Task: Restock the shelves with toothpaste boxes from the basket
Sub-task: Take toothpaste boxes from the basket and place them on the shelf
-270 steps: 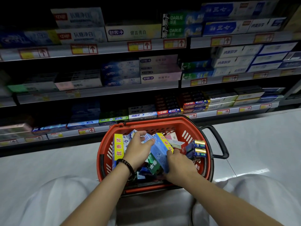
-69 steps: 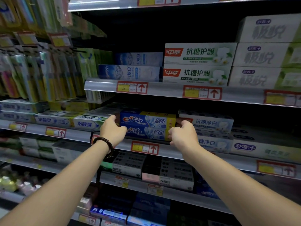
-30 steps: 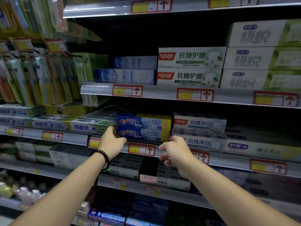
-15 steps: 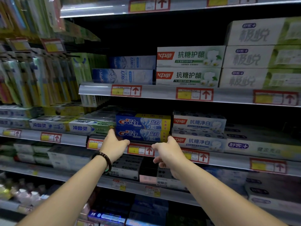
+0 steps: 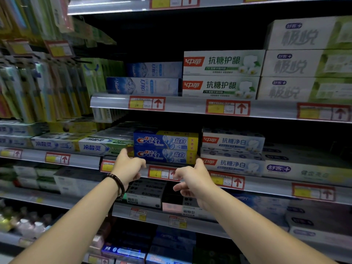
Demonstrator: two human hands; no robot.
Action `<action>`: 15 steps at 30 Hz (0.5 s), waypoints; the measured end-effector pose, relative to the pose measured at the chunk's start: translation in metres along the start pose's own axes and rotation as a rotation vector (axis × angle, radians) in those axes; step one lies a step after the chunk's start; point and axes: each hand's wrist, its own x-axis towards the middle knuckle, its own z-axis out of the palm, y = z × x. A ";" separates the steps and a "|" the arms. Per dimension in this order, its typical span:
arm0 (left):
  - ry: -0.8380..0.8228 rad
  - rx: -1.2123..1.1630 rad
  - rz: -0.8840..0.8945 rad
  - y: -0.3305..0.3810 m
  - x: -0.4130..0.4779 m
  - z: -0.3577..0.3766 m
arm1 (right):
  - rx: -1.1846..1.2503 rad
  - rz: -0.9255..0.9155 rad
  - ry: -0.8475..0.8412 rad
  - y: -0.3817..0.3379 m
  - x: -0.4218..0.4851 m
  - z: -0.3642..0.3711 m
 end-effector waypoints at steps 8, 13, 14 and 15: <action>-0.016 -0.059 0.001 -0.004 -0.001 -0.004 | 0.042 -0.025 -0.023 -0.001 -0.012 0.006; -0.007 -0.081 0.002 -0.003 -0.006 -0.004 | 0.068 -0.026 -0.031 0.000 -0.020 0.008; -0.001 -0.086 0.003 -0.003 -0.007 -0.004 | 0.071 -0.025 -0.035 0.000 -0.021 0.008; 0.005 -0.087 0.006 -0.003 -0.009 -0.004 | 0.073 -0.022 -0.040 0.000 -0.022 0.009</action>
